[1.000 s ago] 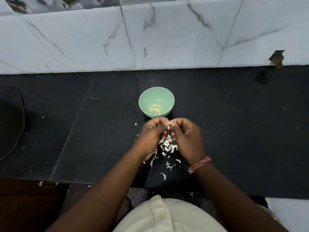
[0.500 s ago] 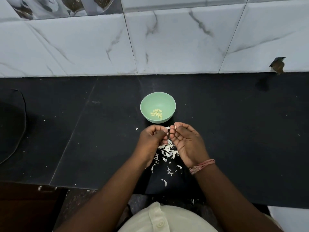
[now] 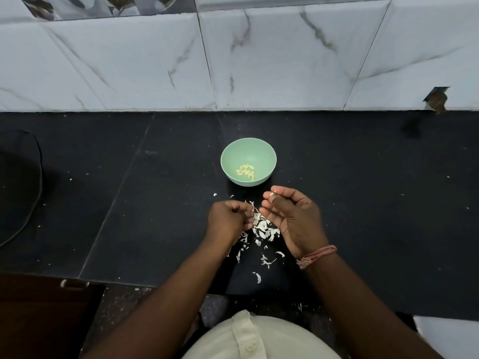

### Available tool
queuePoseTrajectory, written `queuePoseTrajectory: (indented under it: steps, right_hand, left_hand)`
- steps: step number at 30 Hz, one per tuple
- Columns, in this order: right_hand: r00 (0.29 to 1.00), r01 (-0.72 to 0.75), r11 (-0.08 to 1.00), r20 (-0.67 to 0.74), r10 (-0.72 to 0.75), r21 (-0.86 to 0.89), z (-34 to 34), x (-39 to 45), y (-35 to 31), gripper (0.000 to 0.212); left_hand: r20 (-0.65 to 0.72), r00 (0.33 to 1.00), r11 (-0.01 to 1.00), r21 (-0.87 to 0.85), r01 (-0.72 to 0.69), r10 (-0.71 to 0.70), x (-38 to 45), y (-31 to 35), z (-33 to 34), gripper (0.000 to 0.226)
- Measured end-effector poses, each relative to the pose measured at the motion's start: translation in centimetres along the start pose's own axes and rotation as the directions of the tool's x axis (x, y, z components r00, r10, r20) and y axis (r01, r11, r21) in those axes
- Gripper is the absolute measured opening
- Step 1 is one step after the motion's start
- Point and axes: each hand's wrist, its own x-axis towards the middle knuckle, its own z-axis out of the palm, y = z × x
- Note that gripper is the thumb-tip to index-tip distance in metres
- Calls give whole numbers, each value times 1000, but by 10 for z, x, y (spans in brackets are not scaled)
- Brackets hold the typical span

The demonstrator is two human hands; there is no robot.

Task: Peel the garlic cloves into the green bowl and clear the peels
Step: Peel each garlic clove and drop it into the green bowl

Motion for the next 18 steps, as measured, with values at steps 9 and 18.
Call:
queuePoseTrajectory:
  steps: [9,18]
  right_hand:
    - [1000,4,1000,28,-4,-8,3,-7,2,15]
    - [996,78,982,-19,-83,-172,6,-8,5,9]
  left_hand:
    - [85,996,993,-112,-21,31,-6,8,6,23]
    - [132,991,801,-596,61,22,-9,24,7,29]
